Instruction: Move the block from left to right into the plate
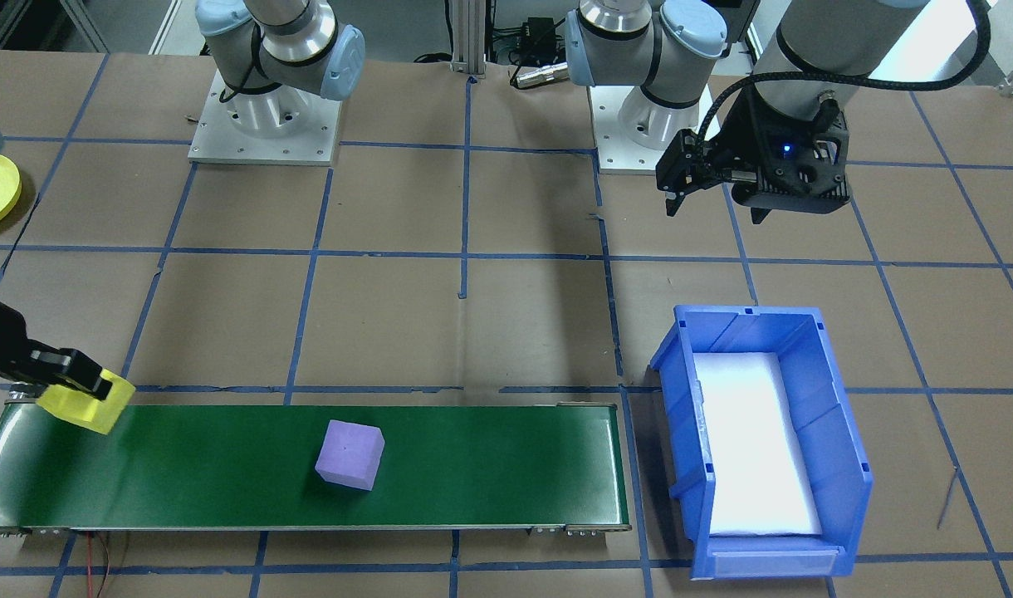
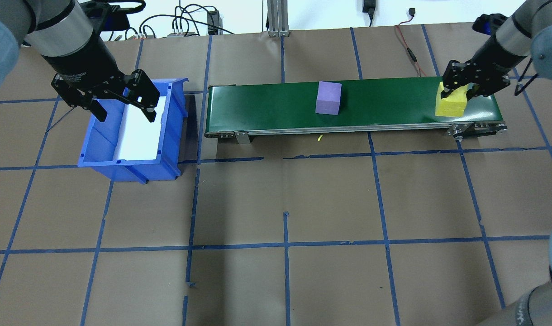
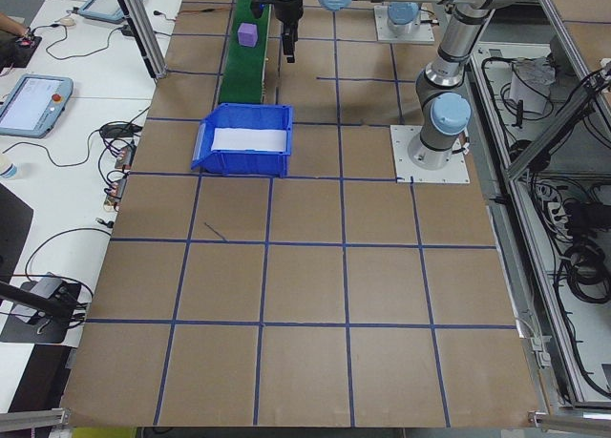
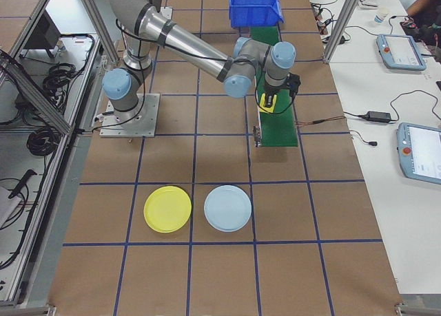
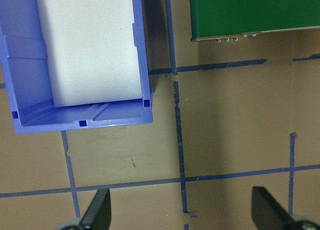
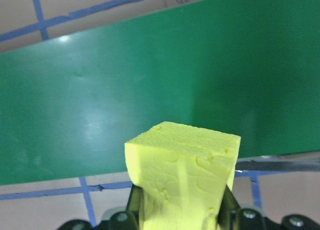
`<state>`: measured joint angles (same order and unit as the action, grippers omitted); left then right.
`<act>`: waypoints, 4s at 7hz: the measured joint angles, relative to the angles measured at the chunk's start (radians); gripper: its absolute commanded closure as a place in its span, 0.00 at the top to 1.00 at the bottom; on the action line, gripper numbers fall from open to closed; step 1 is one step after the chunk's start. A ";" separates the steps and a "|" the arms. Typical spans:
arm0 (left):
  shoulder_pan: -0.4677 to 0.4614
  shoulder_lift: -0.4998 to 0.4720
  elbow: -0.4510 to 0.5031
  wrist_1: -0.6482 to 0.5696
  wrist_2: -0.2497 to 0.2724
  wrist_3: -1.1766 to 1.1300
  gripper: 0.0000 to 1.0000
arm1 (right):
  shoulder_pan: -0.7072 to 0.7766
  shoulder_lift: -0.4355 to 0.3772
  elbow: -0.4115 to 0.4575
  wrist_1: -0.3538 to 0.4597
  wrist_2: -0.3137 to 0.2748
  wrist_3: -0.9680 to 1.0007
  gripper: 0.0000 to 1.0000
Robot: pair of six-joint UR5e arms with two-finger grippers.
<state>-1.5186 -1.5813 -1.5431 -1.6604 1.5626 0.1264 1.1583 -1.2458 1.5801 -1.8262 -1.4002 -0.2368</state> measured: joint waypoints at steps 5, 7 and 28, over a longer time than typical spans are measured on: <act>-0.004 0.012 0.003 -0.001 0.002 0.002 1.00 | -0.545 -0.054 0.070 0.182 -0.140 -0.676 0.22; -0.005 0.004 0.003 0.009 -0.001 0.001 1.00 | -0.787 -0.050 0.123 0.180 -0.169 -0.939 0.24; -0.030 0.079 -0.001 -0.030 0.026 0.012 1.00 | -0.066 -0.024 0.012 -0.032 0.119 -0.162 1.00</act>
<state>-1.5489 -1.5022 -1.5438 -1.6906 1.5885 0.1384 1.0923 -1.2695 1.5922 -1.8581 -1.2817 -0.3984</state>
